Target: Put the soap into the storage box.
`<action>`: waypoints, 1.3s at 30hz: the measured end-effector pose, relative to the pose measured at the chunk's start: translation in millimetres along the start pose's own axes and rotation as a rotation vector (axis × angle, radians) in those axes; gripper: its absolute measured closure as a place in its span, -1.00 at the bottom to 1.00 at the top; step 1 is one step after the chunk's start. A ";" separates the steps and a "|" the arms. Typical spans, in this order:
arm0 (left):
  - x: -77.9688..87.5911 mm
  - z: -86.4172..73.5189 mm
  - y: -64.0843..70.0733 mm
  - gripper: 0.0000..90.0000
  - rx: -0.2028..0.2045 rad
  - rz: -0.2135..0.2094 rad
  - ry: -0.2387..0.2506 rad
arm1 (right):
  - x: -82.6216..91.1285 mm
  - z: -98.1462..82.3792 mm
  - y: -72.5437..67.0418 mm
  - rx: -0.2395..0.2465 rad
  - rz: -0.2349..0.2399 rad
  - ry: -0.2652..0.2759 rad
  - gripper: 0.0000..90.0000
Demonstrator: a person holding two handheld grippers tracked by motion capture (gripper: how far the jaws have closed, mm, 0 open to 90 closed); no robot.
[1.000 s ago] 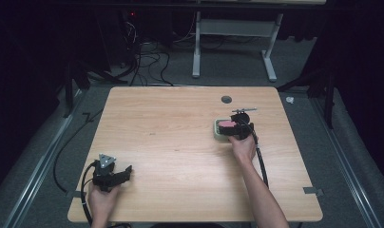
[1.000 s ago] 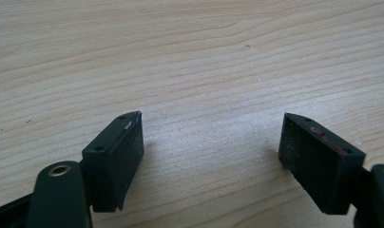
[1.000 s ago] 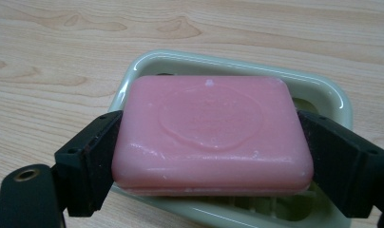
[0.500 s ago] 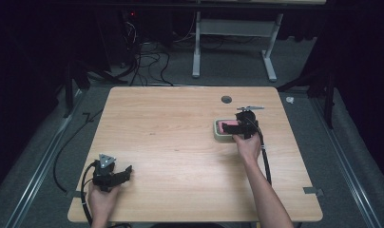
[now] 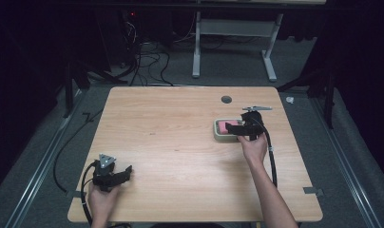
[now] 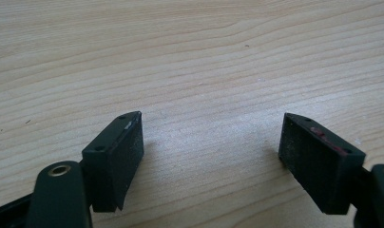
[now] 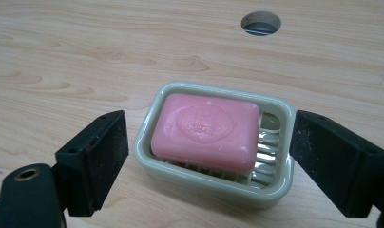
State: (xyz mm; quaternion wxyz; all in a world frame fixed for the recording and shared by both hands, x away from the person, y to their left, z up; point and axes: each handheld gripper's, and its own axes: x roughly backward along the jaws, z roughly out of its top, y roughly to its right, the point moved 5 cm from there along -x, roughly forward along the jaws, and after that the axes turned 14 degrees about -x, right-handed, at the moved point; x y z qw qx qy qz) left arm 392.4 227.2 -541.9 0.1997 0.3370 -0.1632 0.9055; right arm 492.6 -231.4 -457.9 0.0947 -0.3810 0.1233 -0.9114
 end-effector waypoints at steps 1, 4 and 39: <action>0.0 0.0 0.0 -0.48 0.000 0.000 0.000 | 1.5 -0.3 -0.3 -0.001 0.006 0.000 -0.70; 0.0 0.0 -0.1 -0.48 -0.001 0.001 0.000 | 3.7 -1.2 -0.2 0.006 0.013 -0.007 -0.70; 0.0 0.1 0.1 -0.48 0.000 0.000 0.000 | 49.0 -25.3 28.6 -0.005 0.020 0.074 -0.64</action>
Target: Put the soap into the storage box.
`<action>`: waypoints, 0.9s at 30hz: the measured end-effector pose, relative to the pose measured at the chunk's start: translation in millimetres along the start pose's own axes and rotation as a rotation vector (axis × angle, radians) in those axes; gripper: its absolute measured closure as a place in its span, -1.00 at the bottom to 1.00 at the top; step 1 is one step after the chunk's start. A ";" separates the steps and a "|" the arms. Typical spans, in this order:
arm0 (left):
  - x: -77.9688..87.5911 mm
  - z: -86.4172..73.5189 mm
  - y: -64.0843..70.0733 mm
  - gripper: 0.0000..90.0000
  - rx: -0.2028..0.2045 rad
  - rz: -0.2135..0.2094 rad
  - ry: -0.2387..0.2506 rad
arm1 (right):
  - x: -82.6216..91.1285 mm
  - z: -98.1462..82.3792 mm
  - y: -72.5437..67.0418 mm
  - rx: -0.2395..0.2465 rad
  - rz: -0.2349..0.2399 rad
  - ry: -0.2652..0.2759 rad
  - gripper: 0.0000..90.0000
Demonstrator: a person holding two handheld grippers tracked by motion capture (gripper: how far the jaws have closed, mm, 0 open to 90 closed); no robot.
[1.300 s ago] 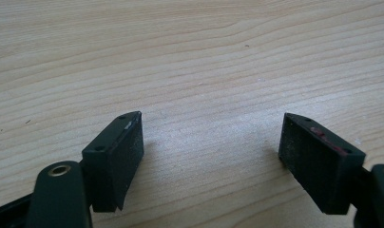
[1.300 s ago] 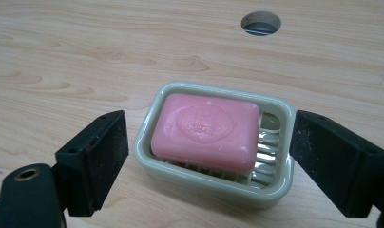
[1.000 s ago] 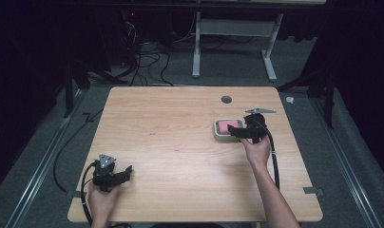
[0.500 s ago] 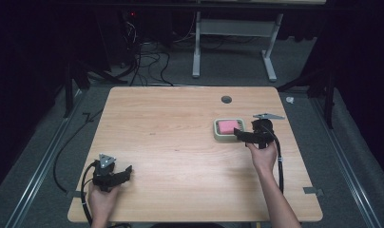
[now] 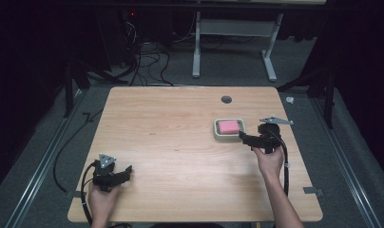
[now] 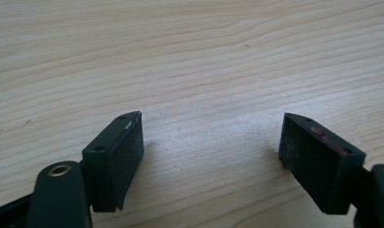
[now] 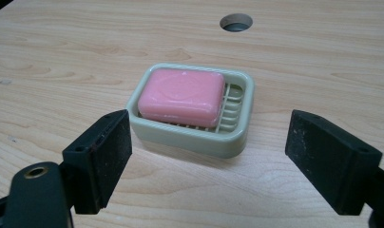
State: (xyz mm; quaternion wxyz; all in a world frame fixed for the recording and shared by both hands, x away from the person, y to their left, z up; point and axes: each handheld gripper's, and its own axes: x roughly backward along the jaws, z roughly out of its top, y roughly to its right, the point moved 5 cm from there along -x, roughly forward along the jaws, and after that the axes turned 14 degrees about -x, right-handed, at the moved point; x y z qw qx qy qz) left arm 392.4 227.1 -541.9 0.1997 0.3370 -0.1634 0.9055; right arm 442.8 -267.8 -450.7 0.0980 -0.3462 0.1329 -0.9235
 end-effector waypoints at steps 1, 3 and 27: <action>0.0 0.0 0.0 -0.48 0.000 0.000 0.000 | 2.0 -0.6 0.2 -0.006 -0.002 0.002 -0.64; 0.0 0.0 0.0 -0.48 0.000 0.000 0.000 | 5.4 -1.6 1.3 -0.008 -0.001 0.009 -0.64; 0.0 0.0 0.0 -0.48 0.000 0.000 -0.001 | 32.8 -14.5 10.5 -0.019 0.000 0.061 -0.61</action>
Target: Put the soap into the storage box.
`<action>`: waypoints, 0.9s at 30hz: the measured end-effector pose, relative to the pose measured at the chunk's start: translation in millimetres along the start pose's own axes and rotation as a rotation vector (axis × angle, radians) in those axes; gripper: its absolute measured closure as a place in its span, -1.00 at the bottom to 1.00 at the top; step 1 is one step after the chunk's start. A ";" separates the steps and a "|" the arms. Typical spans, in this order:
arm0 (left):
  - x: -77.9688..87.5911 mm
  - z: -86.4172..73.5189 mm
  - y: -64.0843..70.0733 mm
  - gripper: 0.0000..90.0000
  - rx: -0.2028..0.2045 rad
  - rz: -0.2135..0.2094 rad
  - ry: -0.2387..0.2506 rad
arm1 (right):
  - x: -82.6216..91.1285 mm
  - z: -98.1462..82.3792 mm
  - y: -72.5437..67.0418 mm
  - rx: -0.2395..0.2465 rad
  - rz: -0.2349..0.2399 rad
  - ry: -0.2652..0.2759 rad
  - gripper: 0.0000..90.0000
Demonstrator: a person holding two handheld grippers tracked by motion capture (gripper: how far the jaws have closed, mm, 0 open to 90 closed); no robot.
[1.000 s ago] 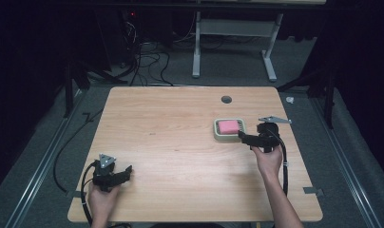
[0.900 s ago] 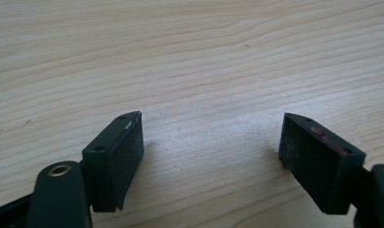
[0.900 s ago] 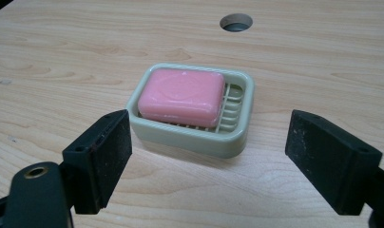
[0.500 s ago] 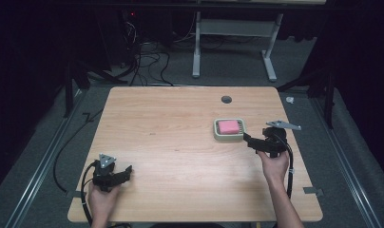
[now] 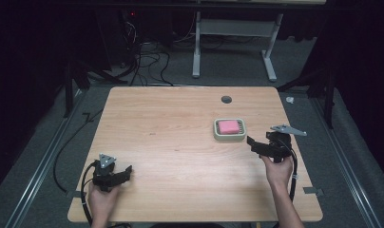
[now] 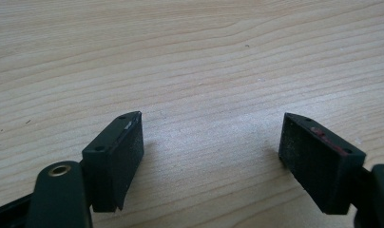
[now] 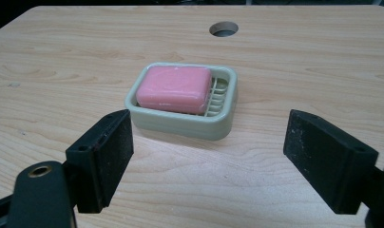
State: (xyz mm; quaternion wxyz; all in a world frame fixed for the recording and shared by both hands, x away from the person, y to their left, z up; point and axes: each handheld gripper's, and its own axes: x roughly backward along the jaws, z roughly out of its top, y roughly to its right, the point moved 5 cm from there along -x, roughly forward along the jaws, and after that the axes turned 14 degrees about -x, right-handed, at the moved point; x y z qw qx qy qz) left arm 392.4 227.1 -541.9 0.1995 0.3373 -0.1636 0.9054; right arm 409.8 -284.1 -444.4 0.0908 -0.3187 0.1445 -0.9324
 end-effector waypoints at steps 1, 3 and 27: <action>-0.1 0.0 0.0 -0.48 0.000 0.000 0.001 | 1.2 -1.3 1.2 0.000 -0.001 0.001 -0.60; -0.1 0.0 0.0 -0.48 0.000 0.000 0.001 | 2.3 -2.9 2.4 0.001 -0.001 0.001 -0.60; 0.0 0.0 0.0 -0.48 -0.001 0.001 -0.001 | 11.1 -26.2 13.4 -0.028 0.000 0.000 -0.58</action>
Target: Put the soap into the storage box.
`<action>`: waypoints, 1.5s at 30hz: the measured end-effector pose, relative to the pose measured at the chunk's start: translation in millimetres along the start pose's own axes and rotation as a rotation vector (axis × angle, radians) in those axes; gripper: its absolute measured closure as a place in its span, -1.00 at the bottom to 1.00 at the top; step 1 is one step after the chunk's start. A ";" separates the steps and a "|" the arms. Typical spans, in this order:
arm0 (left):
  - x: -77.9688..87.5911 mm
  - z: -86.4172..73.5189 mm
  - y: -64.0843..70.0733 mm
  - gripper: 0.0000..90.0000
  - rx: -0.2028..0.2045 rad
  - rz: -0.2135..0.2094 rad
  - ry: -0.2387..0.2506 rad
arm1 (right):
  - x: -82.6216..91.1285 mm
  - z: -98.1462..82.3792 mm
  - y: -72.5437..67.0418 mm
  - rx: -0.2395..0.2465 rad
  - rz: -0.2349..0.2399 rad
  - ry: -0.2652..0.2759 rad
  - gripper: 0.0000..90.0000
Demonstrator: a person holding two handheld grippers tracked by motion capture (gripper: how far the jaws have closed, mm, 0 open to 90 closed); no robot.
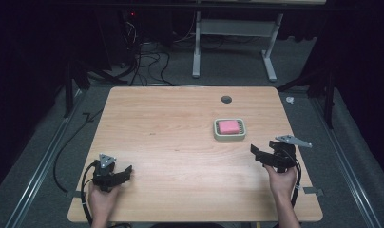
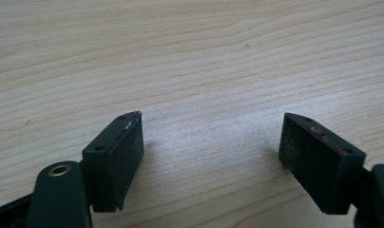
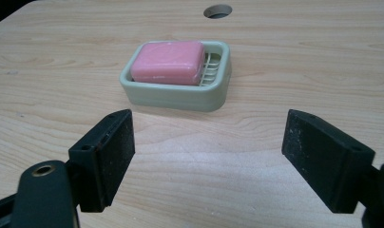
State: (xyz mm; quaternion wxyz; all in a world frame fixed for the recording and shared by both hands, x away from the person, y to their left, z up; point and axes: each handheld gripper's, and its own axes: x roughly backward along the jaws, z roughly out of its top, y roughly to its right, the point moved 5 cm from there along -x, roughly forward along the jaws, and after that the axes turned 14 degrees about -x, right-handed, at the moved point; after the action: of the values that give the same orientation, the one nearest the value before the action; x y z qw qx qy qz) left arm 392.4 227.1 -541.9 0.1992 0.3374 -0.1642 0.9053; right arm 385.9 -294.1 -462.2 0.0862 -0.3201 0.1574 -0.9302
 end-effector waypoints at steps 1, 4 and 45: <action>0.0 0.0 0.0 -0.48 0.000 0.000 0.000 | -0.1 -0.8 0.4 0.000 0.000 0.000 -0.58; 0.0 0.0 0.0 -0.48 0.000 -0.001 0.000 | -0.1 -3.3 2.1 -0.004 -0.002 -0.003 -0.58; 0.0 0.0 0.1 -0.48 0.000 0.000 0.000 | -7.5 -41.4 26.5 -0.053 -0.048 -0.063 -0.57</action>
State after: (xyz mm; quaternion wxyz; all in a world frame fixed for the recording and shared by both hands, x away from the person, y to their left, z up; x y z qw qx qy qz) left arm 392.4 227.0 -541.9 0.1990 0.3374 -0.1643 0.9053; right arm 367.5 -307.1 -506.5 0.0603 -0.3553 0.1716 -0.9169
